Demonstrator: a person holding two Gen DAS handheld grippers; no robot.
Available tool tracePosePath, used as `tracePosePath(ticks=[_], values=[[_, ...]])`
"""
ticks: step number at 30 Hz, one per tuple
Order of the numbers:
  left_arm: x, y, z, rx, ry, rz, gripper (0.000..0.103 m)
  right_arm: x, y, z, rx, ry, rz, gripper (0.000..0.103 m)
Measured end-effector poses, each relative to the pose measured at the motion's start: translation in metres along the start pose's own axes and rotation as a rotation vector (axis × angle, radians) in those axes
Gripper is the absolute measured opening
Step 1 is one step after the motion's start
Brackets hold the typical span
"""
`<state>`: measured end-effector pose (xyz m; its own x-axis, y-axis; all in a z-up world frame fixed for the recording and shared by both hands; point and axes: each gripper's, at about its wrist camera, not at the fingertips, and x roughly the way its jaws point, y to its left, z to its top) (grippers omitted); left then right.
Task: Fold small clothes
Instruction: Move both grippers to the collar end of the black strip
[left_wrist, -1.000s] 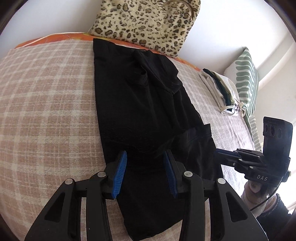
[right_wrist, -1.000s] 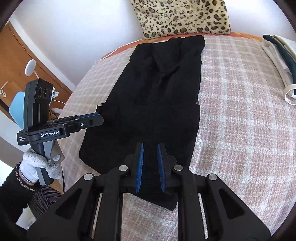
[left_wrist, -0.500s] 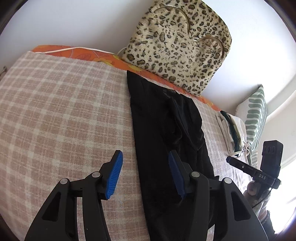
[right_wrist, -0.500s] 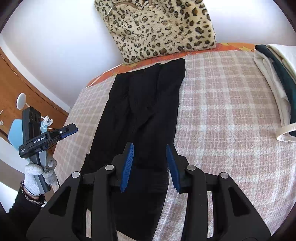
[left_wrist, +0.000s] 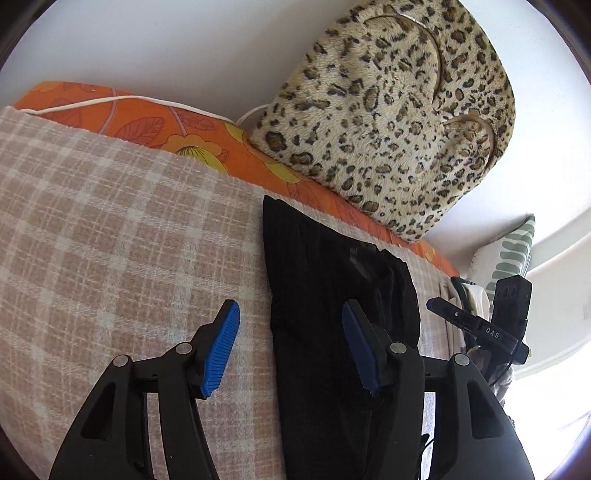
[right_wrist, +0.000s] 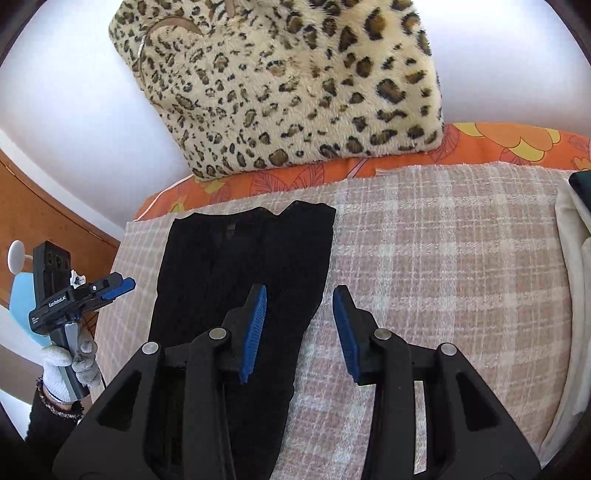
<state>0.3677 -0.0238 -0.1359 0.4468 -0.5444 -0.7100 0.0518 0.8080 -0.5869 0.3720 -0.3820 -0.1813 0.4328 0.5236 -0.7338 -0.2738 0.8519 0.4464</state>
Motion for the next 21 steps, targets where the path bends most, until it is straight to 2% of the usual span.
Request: tracePosePath(ticks=[10, 13, 14, 15, 16, 17, 18, 20, 21], values=[[0.044, 0.005, 0.024, 0.022, 0.036, 0.019, 0.057, 0.041, -0.014, 0.028, 0.007, 0.019, 0.051, 0.040], [0.049, 0.006, 0.029, 0.022, 0.017, 0.015, 0.057, 0.045, -0.010, 0.032, -0.004, 0.011, 0.057, 0.038], [0.050, 0.006, 0.030, 0.023, 0.013, 0.011, 0.057, 0.045, -0.007, 0.033, -0.016, 0.010, 0.052, 0.034], [0.051, 0.006, 0.032, 0.026, 0.006, 0.003, 0.056, 0.048, -0.003, 0.036, -0.028, 0.017, 0.042, 0.017], [0.051, 0.005, 0.032, 0.033, -0.006, 0.005, 0.054, 0.051, 0.000, 0.038, -0.038, 0.025, 0.028, 0.007], [0.051, 0.004, 0.033, 0.043, -0.017, 0.014, 0.052, 0.053, 0.003, 0.042, -0.050, 0.026, 0.012, 0.007], [0.052, 0.003, 0.033, 0.054, -0.024, 0.016, 0.041, 0.054, 0.007, 0.046, -0.067, 0.026, -0.008, 0.006], [0.054, 0.002, 0.033, 0.064, -0.033, 0.032, 0.026, 0.056, 0.016, 0.055, -0.115, 0.014, -0.066, 0.006], [0.055, 0.002, 0.033, 0.065, -0.038, 0.036, 0.025, 0.057, 0.017, 0.059, -0.116, 0.012, -0.075, 0.006]])
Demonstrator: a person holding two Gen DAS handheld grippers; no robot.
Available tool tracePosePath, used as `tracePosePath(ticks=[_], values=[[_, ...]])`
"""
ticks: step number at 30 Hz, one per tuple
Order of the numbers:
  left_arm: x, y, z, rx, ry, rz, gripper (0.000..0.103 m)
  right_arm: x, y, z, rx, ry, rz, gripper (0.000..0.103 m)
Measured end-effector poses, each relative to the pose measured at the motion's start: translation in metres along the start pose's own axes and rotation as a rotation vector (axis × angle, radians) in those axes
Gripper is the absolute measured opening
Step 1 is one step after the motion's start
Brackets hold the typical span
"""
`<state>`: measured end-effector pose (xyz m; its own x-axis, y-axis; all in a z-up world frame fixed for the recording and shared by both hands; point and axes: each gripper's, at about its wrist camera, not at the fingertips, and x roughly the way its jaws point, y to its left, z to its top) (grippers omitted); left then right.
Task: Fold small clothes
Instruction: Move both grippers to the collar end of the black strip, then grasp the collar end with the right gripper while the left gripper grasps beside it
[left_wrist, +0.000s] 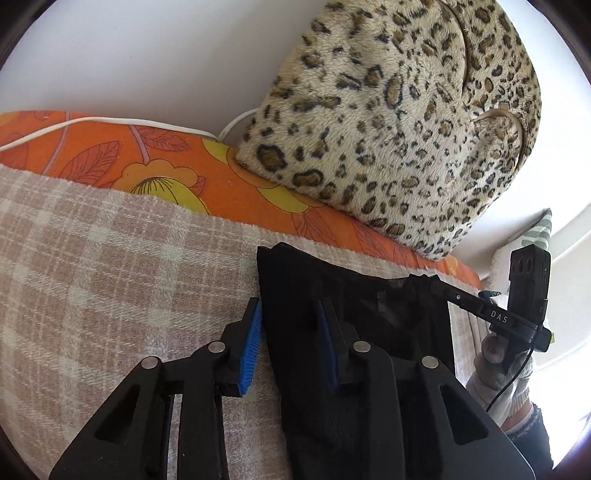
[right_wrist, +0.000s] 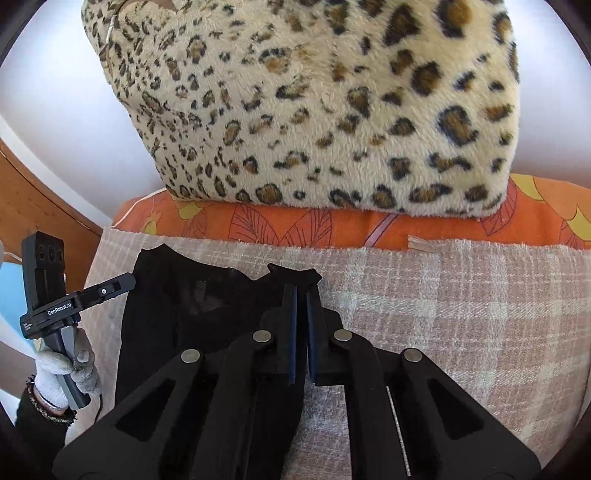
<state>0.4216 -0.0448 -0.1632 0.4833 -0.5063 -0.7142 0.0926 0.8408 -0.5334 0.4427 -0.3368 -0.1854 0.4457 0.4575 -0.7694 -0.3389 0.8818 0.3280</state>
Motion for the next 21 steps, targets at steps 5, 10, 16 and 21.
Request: tracePosePath(ticks=[5, 10, 16, 21], values=[[0.000, 0.003, 0.002, -0.019, 0.003, -0.030, 0.025, 0.002, 0.004, 0.005, -0.039, 0.051, 0.018, 0.007], [-0.002, 0.012, 0.007, -0.077, 0.005, -0.054, 0.045, -0.007, -0.015, 0.001, 0.033, 0.023, 0.029, 0.048], [0.006, 0.006, 0.011, -0.058, 0.022, -0.055, 0.045, -0.007, -0.032, -0.003, 0.097, 0.030, 0.110, 0.048], [0.018, -0.005, 0.016, -0.001, 0.051, -0.093, 0.042, 0.005, -0.015, -0.002, 0.056, 0.049, 0.113, 0.047]])
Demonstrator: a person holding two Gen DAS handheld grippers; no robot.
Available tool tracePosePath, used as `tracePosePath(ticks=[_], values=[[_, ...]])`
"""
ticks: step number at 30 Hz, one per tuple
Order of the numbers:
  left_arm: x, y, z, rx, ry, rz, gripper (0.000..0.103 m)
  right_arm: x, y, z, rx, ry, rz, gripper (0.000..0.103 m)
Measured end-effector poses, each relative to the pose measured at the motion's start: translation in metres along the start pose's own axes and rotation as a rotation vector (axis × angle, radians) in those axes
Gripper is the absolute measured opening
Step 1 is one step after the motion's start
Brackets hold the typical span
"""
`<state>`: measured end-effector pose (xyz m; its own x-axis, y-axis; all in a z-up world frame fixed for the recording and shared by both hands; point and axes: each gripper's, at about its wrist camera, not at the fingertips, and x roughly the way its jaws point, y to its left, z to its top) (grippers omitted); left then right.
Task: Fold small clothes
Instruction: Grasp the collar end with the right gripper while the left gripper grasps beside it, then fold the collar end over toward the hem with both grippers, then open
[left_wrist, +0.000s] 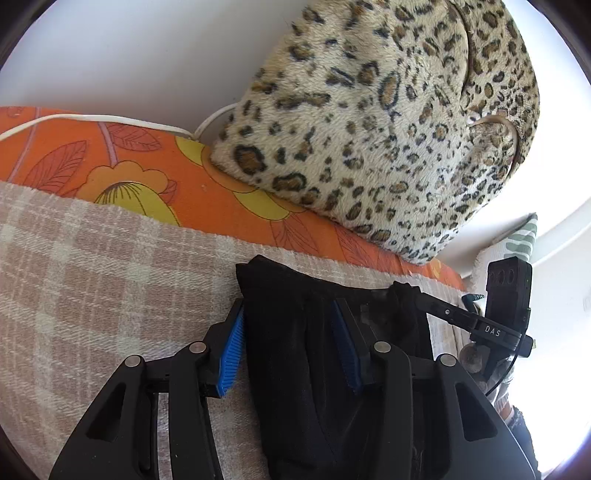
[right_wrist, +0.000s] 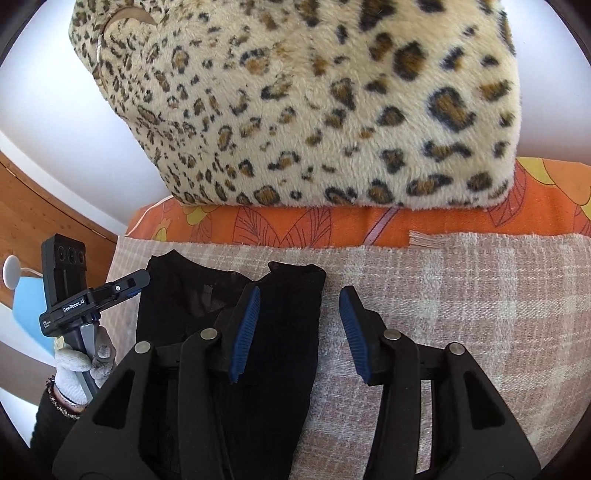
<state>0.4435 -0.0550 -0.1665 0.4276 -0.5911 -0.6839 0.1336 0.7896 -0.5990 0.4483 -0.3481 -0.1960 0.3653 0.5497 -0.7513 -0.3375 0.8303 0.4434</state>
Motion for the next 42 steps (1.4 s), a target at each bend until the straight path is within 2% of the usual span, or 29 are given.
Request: tracePosePath(ticks=[1, 2, 3, 4, 5, 8, 11, 24, 33, 42], values=[[0.002, -0.004, 0.000, 0.026, 0.006, 0.006, 0.040, 0.003, 0.005, -0.001, -0.017, -0.005, -0.015, 0.046], [0.005, -0.008, 0.000, 0.052, 0.011, 0.015, 0.028, 0.004, 0.009, -0.001, -0.033, -0.005, -0.026, 0.044], [0.007, -0.011, 0.000, 0.072, 0.018, 0.017, 0.011, 0.006, 0.012, 0.000, -0.045, 0.003, -0.030, 0.033], [0.009, -0.013, 0.000, 0.083, 0.021, 0.015, 0.005, 0.009, 0.014, 0.000, -0.047, 0.016, -0.029, 0.014], [0.010, -0.015, 0.000, 0.085, 0.020, 0.011, 0.004, 0.011, 0.014, 0.001, -0.044, 0.024, -0.034, 0.010], [0.008, -0.021, 0.000, 0.084, 0.013, -0.018, 0.004, 0.010, 0.019, 0.003, -0.046, 0.015, -0.047, 0.008], [0.004, -0.030, 0.000, 0.100, 0.013, -0.036, 0.004, 0.001, 0.023, 0.007, -0.042, 0.007, -0.024, 0.008], [-0.046, -0.081, -0.017, 0.171, -0.014, -0.078, 0.004, -0.072, 0.066, 0.003, -0.114, -0.044, -0.005, 0.007], [-0.090, -0.107, -0.051, 0.216, -0.035, -0.091, 0.004, -0.121, 0.099, -0.035, -0.175, -0.057, -0.018, 0.007], [-0.134, -0.122, -0.109, 0.222, -0.020, -0.114, 0.004, -0.151, 0.138, -0.097, -0.225, -0.054, -0.047, 0.007]])
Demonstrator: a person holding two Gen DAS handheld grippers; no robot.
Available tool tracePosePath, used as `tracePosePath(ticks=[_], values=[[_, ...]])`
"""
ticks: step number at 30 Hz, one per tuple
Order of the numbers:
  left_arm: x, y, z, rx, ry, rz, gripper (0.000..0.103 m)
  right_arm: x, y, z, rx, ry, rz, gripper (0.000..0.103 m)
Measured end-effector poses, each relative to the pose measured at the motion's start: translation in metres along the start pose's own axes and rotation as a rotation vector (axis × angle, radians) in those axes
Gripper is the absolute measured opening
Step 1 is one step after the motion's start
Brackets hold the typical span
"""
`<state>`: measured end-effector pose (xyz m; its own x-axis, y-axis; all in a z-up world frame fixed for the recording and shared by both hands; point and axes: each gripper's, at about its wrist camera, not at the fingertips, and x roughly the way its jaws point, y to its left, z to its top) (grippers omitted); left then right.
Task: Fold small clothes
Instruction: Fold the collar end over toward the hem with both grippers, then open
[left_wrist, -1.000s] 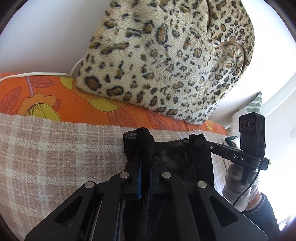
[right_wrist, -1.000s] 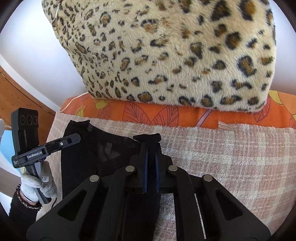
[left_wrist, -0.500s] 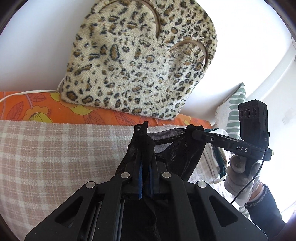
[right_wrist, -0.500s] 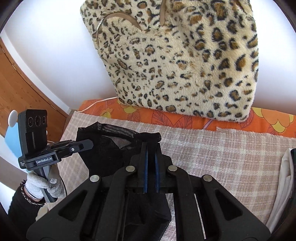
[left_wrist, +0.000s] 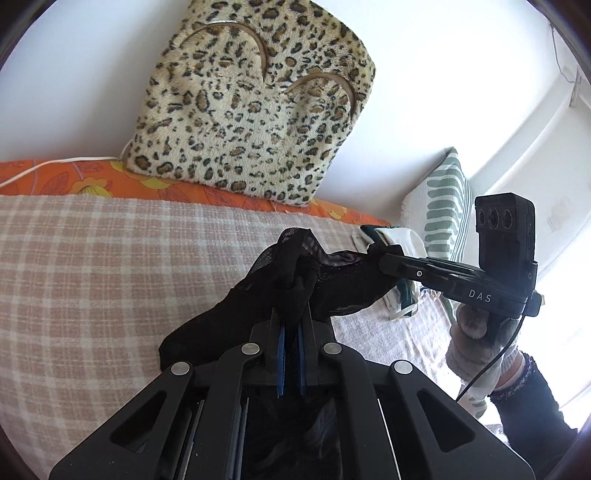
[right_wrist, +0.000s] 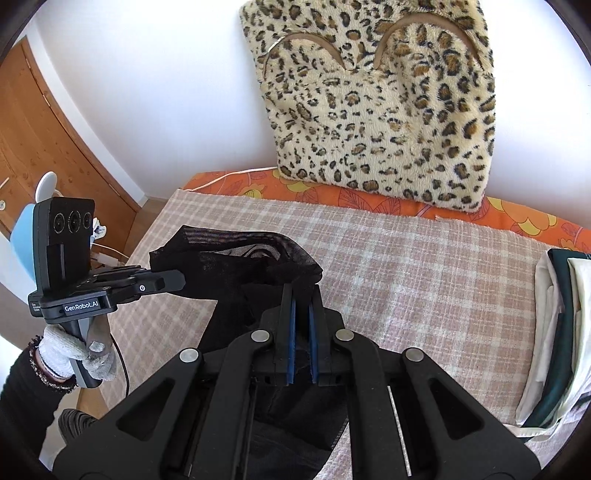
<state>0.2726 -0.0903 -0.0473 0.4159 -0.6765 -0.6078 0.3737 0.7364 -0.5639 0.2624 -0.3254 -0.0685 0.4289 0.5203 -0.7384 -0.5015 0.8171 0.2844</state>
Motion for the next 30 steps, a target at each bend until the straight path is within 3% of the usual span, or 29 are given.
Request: tracePosePath(ticks=[9, 17, 24, 30], values=[[-0.032, -0.034, -0.066, 0.044, 0.027, -0.008, 0.004, -0.038, 0.052, -0.058, -0.078, 0.006, -0.026, 0.007], [-0.038, -0.036, -0.126, 0.087, 0.084, 0.026, 0.003, -0.048, 0.064, -0.128, -0.097, 0.020, -0.054, 0.007], [-0.036, -0.026, -0.159, 0.124, 0.113, 0.087, 0.003, -0.035, 0.068, -0.183, -0.147, 0.037, -0.100, 0.007], [-0.032, -0.029, -0.181, 0.244, 0.137, 0.164, 0.004, -0.035, 0.068, -0.207, -0.242, 0.028, -0.178, 0.007]])
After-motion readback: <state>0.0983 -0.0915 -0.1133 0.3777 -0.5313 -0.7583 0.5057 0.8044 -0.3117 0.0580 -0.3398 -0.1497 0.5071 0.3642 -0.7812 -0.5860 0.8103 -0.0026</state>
